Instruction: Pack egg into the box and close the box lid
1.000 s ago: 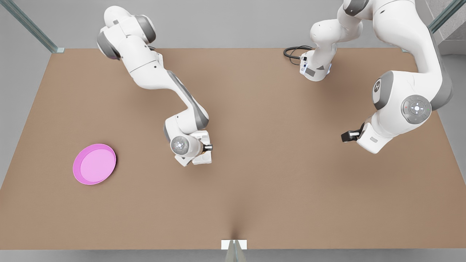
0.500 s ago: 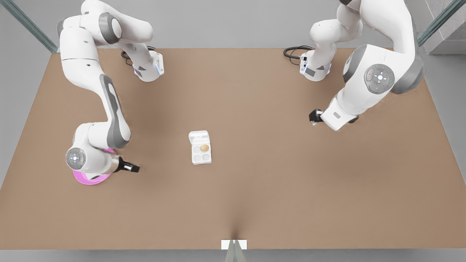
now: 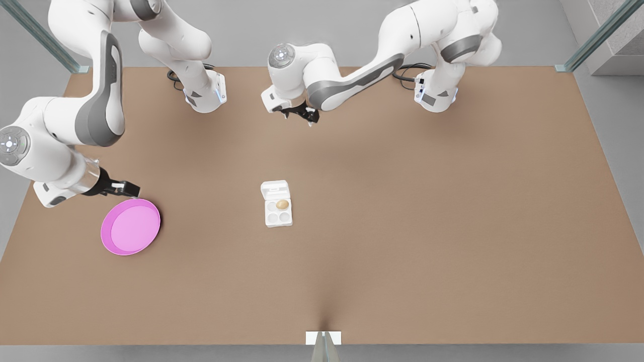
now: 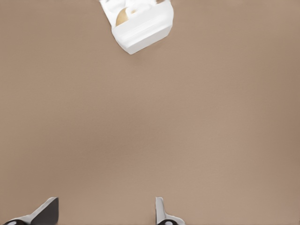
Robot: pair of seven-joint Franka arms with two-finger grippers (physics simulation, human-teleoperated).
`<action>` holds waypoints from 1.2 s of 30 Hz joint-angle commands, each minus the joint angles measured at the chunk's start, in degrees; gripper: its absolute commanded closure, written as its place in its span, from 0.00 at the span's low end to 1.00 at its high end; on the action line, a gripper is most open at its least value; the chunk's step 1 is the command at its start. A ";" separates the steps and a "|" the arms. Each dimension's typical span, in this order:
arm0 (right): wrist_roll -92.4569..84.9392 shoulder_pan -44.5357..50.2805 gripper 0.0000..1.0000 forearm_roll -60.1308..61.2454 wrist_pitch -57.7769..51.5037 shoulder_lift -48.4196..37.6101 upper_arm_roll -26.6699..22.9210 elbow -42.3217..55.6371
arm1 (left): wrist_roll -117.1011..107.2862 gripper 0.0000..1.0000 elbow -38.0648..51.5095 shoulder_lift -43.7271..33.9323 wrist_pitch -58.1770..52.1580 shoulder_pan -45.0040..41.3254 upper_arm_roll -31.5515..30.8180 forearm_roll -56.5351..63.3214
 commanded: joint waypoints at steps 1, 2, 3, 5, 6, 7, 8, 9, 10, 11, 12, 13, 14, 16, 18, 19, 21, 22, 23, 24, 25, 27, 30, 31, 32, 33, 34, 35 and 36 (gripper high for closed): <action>-9.48 0.25 0.00 -0.36 -0.97 -0.41 0.25 -0.27 | -42.00 0.00 2.83 6.13 9.55 -1.87 3.21 10.49; -10.10 -0.37 0.00 -0.36 -1.77 -0.76 0.17 -0.27 | -41.99 0.00 4.15 8.51 11.13 -1.69 4.08 12.95; -10.19 -0.28 0.00 -0.36 -1.77 -0.76 0.17 -0.18 | -41.29 0.00 4.15 8.60 13.33 -1.78 6.46 12.95; -10.36 -0.99 0.00 -0.45 -3.44 -0.94 -0.18 0.25 | -40.85 0.00 4.07 11.06 14.56 -2.75 8.04 13.13; -10.36 -1.60 0.00 -0.45 -3.87 -0.94 -0.10 0.34 | -40.94 0.00 4.59 11.50 18.15 -2.75 8.22 13.13; -10.45 -1.43 0.00 -0.54 -4.40 -0.76 0.08 0.34 | -40.85 0.00 8.27 13.43 19.56 -4.68 10.59 13.13; -11.06 -2.39 0.00 -0.45 -4.58 -0.85 -0.01 0.43 | -40.76 0.00 10.39 14.84 20.00 -7.67 13.14 13.04; -11.50 -2.48 0.00 -0.45 -4.05 -0.76 -0.10 0.43 | -40.76 0.00 10.39 14.93 20.36 -7.76 13.23 13.04; -11.50 -3.01 0.00 -0.45 -3.70 -0.59 -0.36 0.43 | -40.68 0.00 10.39 15.01 20.36 -7.76 13.23 13.04; -11.50 -3.10 0.00 -0.45 -3.70 -0.50 -0.36 0.43 | -40.85 0.00 10.48 15.63 21.85 -7.93 13.23 13.04; -11.50 -3.10 0.00 -0.45 -3.70 -0.41 -0.36 0.43 | -40.68 0.00 10.48 15.72 22.20 -8.29 13.23 13.04; -11.50 -3.45 0.00 -0.36 -3.79 -0.50 -0.36 0.43 | -39.62 0.00 10.48 16.25 22.29 -8.11 13.67 13.04; -11.50 -3.18 0.00 -0.36 -3.70 -0.32 -0.27 0.43 | -39.01 0.00 10.48 16.33 22.38 -8.02 14.37 13.04; -11.42 -3.45 0.00 -0.36 -3.70 -0.23 -0.27 0.43 | -38.74 0.00 10.66 16.86 22.38 -8.11 14.46 13.13; -11.50 -3.36 0.00 -0.27 -3.61 0.03 -0.27 0.43 | -38.13 0.00 11.01 17.48 22.38 -8.29 14.90 13.13; -11.42 -3.36 0.00 -0.27 -3.61 0.12 -0.27 0.52 | -38.21 0.00 13.11 18.26 22.38 -8.29 14.90 13.04; -11.50 -3.45 0.00 -0.27 -3.70 0.12 -0.27 0.52 | -38.39 0.00 15.58 18.44 24.40 -7.93 14.99 13.04; -11.50 -3.45 0.00 -0.36 -3.70 0.12 -0.27 0.52 | -38.30 0.00 15.93 18.44 26.51 -7.85 15.69 13.04; -11.50 -3.45 0.00 -0.36 -3.61 0.12 -0.27 0.52 | -38.30 0.00 16.19 18.53 27.30 -8.28 17.27 13.04; -11.50 -3.45 0.00 -0.36 -3.70 0.21 -0.27 0.52 | -38.22 0.00 16.11 19.23 28.27 -8.29 17.54 13.04; -11.50 -3.45 0.00 -0.36 -3.61 0.21 -0.27 0.52 | -37.60 0.00 16.11 19.94 28.27 -8.46 17.54 13.13; -11.50 -3.45 0.00 -0.36 -3.70 0.21 -0.27 0.52 | -37.51 0.00 16.11 20.20 28.53 -8.37 17.62 13.13; -11.42 -3.62 0.00 -0.27 -1.41 0.29 -0.36 0.52 | -38.30 0.00 16.19 20.46 30.64 -8.29 17.62 12.95; -11.42 -3.62 0.00 -0.27 -1.41 0.29 -0.36 0.52 | -36.64 0.00 16.02 19.33 28.72 -7.67 17.54 12.95; -11.42 -3.62 0.00 -0.27 -1.41 0.29 -0.36 0.52 | -24.89 0.00 16.02 13.89 14.24 -2.94 14.21 8.75; -11.42 -3.62 0.00 -0.19 -1.15 0.29 -0.36 0.52 | -20.11 0.00 15.84 8.08 0.25 -0.20 14.02 7.68; -11.42 -3.27 0.00 -0.36 0.61 -0.06 -0.19 0.43 | -10.47 0.00 15.58 3.95 -4.86 6.03 13.76 7.42; -11.42 -3.18 0.00 -0.54 0.96 -0.32 -0.01 0.43 | -2.72 0.00 15.40 0.61 -6.89 12.27 13.93 7.68; -11.42 -3.18 0.00 -0.54 2.10 -0.50 0.08 0.34 | 6.76 0.00 15.49 -0.54 -9.79 17.10 14.11 8.47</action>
